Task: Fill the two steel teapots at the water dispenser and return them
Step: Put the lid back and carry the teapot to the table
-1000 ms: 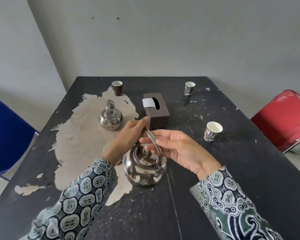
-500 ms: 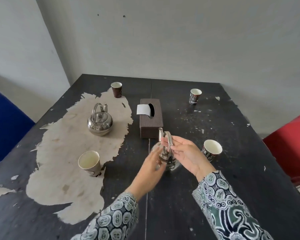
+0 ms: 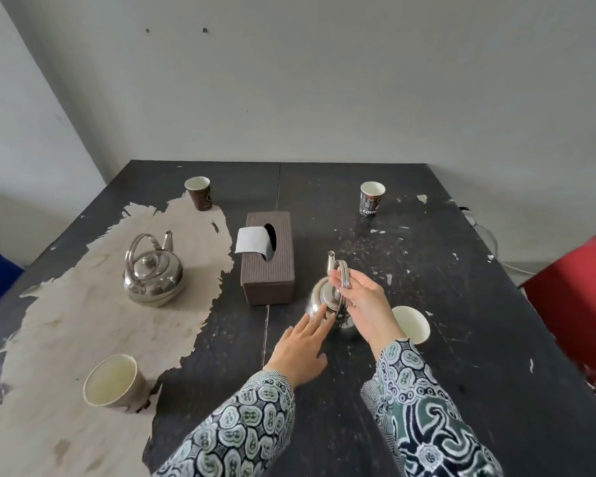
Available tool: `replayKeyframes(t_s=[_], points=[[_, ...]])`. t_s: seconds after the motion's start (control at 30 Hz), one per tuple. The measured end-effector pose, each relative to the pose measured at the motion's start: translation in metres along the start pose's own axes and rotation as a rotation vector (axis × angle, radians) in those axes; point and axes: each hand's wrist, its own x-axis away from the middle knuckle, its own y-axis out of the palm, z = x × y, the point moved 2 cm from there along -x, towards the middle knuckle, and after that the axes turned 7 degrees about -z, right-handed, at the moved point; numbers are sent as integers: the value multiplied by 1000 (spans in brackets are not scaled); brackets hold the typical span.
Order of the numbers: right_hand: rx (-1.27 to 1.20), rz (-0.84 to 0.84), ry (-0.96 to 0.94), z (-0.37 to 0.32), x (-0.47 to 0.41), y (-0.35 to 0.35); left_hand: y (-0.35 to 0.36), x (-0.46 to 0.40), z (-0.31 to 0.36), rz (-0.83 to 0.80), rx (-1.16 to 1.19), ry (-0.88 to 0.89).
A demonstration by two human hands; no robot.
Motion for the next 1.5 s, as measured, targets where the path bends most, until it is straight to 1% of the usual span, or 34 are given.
replayKeyframes(t_s=[0.17, 0.3, 0.33, 0.43, 0.6, 0.67, 0.73, 0.8, 0.83, 0.9, 0.97, 1.03, 1.2, 1.37, 1.5], points=[[-51, 90, 0, -25, -42, -27, -30, -47, 11, -6, -51, 11], [-28, 174, 46, -35, -66, -43, -39, -75, 22, -51, -79, 7], [-25, 207, 47, -39, -81, -55, -43, -96, 27, -56, -95, 6], [11, 287, 74, -41, -93, -64, -46, -110, 29, -88, -115, -14], [49, 318, 27, -43, -105, -75, -52, -130, 32, -89, -107, -21], [191, 337, -26, -41, -108, -78, -55, -135, 32, -110, -104, -21], [493, 354, -62, -36, -109, -82, -56, -137, 32, -135, -114, -27], [798, 356, -42, -26, -108, -89, -57, -140, 32, -144, -125, -30], [906, 344, -25, -21, -107, -92, -57, -141, 32, -148, -124, -30], [1067, 295, 3, -12, -105, -95, -58, -145, 34, -162, -113, -40], [1155, 267, 31, -8, -107, -95, -59, -151, 36, -162, -103, -58], [1172, 276, 59, -8, -110, -95, -61, -156, 40, -155, -97, -76], [1062, 293, 72, -11, -117, -99, -59, -164, 46, -147, -104, -85], [877, 296, 86, -4, -111, -91, -62, -150, 41, -28, -32, 3], [843, 255, 157, -3, -94, -84, -62, -118, 24, 45, -30, -39]])
